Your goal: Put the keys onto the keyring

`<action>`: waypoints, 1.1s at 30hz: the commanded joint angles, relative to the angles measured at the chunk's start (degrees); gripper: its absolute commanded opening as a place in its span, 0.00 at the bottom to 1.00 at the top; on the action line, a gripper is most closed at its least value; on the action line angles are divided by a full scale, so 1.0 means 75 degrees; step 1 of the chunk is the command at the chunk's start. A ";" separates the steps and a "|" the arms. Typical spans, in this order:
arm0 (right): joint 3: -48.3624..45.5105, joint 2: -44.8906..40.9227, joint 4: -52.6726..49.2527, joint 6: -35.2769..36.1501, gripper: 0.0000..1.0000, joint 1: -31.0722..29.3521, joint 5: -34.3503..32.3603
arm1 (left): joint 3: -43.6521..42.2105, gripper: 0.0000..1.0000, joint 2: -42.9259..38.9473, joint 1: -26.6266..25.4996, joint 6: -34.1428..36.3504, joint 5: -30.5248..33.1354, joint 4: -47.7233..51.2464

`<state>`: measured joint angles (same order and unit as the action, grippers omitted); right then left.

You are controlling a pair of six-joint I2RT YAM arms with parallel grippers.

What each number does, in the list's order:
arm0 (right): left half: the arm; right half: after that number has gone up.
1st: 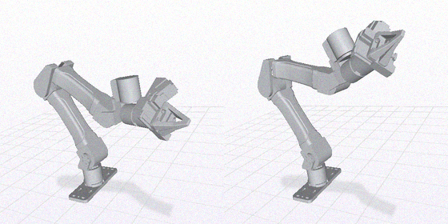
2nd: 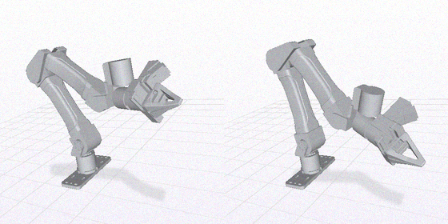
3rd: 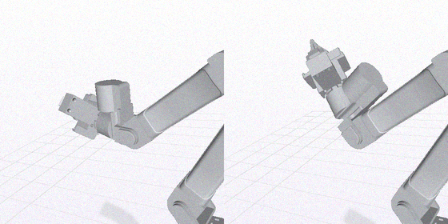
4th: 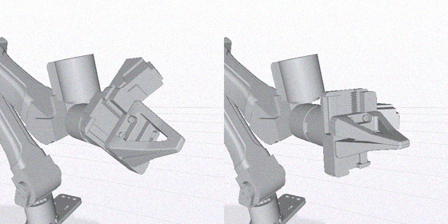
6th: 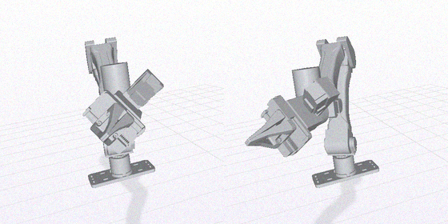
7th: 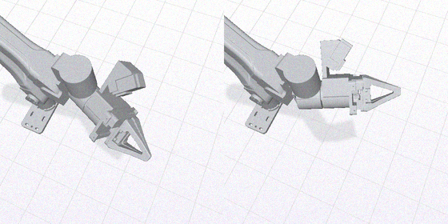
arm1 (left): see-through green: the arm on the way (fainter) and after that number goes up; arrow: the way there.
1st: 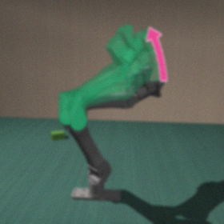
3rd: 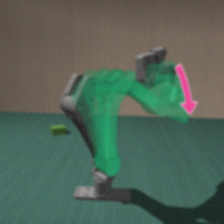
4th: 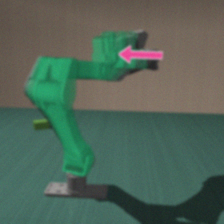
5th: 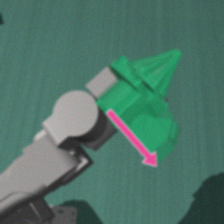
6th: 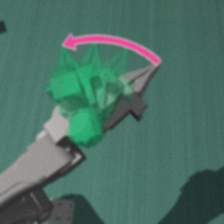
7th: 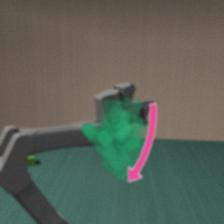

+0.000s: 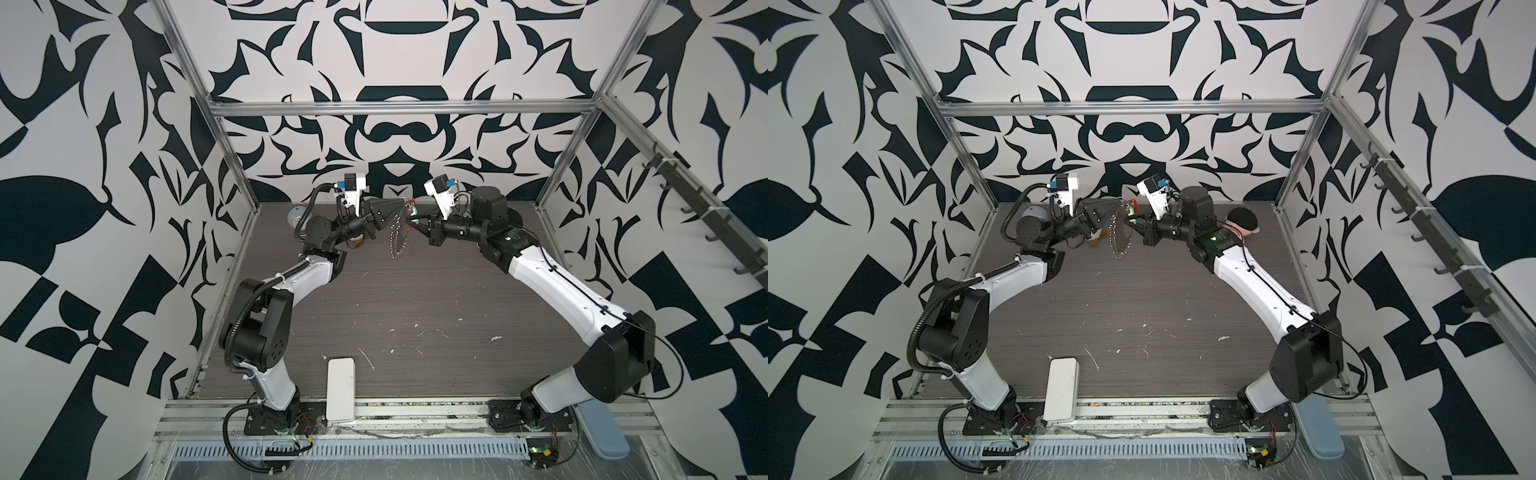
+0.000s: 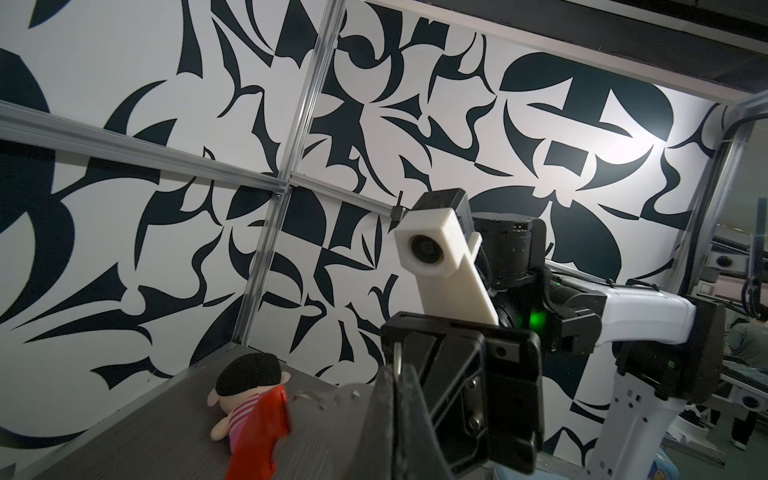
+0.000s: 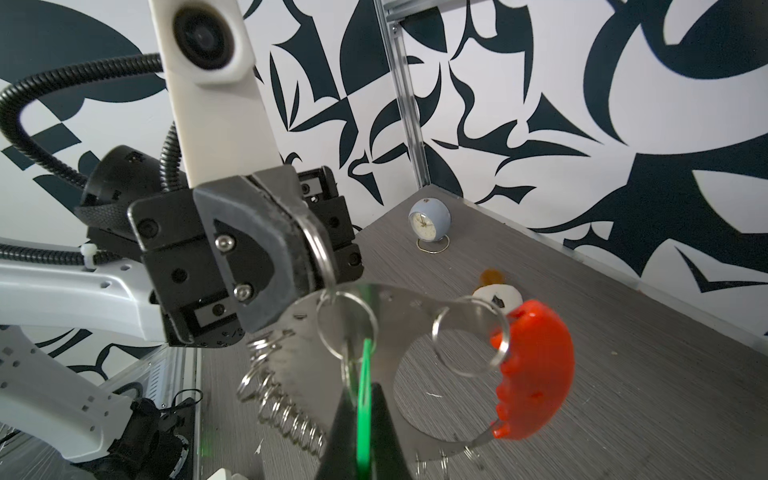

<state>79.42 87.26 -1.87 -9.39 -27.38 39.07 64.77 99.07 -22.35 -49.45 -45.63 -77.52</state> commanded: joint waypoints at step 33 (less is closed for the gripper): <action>-0.1138 -0.1210 0.0236 0.0266 0.16 0.0202 -0.0620 | -0.0383 0.00 -0.0293 0.0098 0.0294 0.0134 -0.0250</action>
<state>71.44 81.45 -1.28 -8.25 -26.33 35.75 62.33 99.07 -21.87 -48.14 -45.84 -76.79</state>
